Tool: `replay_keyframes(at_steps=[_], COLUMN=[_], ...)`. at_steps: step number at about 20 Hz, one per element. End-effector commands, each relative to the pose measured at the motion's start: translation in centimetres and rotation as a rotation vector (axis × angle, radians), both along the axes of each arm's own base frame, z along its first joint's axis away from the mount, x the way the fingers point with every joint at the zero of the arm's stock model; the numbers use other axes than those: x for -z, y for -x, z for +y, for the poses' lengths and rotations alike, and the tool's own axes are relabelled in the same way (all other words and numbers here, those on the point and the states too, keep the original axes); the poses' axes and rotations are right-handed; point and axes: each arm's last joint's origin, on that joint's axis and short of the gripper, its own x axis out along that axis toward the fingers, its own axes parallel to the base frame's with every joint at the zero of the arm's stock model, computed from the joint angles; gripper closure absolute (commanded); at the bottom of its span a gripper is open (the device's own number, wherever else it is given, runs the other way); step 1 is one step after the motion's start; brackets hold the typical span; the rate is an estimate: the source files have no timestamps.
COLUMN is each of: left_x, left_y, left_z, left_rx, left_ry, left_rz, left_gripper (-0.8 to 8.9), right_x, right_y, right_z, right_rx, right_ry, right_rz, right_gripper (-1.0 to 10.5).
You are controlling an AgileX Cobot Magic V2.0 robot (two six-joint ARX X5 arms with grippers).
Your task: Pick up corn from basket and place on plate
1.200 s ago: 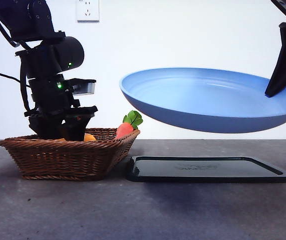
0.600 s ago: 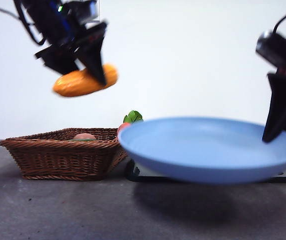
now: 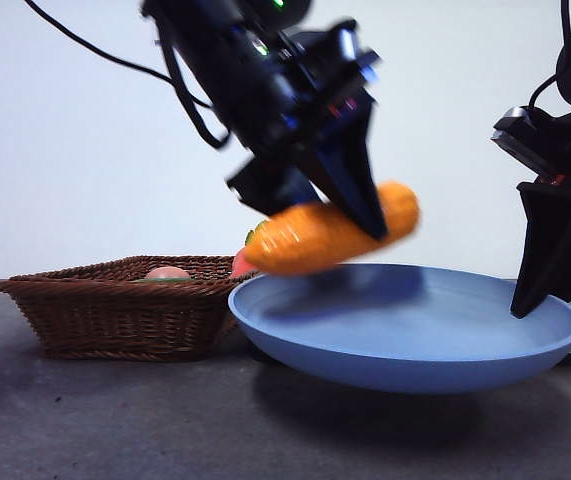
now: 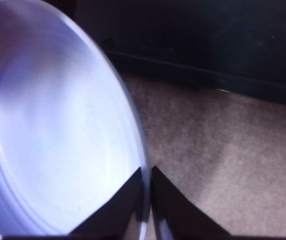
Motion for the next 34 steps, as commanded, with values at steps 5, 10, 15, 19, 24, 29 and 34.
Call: replay_keyframes(at_steps=[5,10,15,19,24,29,34], left_x=[3.1,3.2,3.1,1.1,-4.4,-8.7,-11.5], left_y=[0.8,1.0,1.0,1.2,1.6,2.1,3.2], left_z=[-2.7,-2.7,-2.7,-2.4,-1.5,1.1,3.8], left_rx=[0.114,0.122,0.115,0.102,0.092,0.050,0.013], left_ry=[-0.055,-0.070,-0.072,-0.044,0.019,0.084,0.108], left_rz=[0.016,0.023,0.031,0.013,-0.050,-0.117,-0.143], left_gripper=[6.32,5.28,4.87,4.83,4.84,4.84,4.85], right_x=[-0.2,-0.3,-0.3,-0.3,-0.5,-1.9,-3.4], right_y=[-0.4,-0.5,-0.5,-0.6,-0.9,-2.7,-6.3], right_z=[0.2,0.2,0.2,0.2,0.2,-0.8,-2.0], right_rx=[-0.001,-0.001,-0.001,0.000,0.009,0.054,0.100], right_ry=[-0.013,-0.015,-0.015,-0.016,-0.025,-0.027,-0.025], right_rz=[-0.008,-0.014,-0.018,-0.027,-0.058,-0.092,-0.119], right_gripper=[9.5,9.5,9.5,9.5,9.5,9.5,9.5])
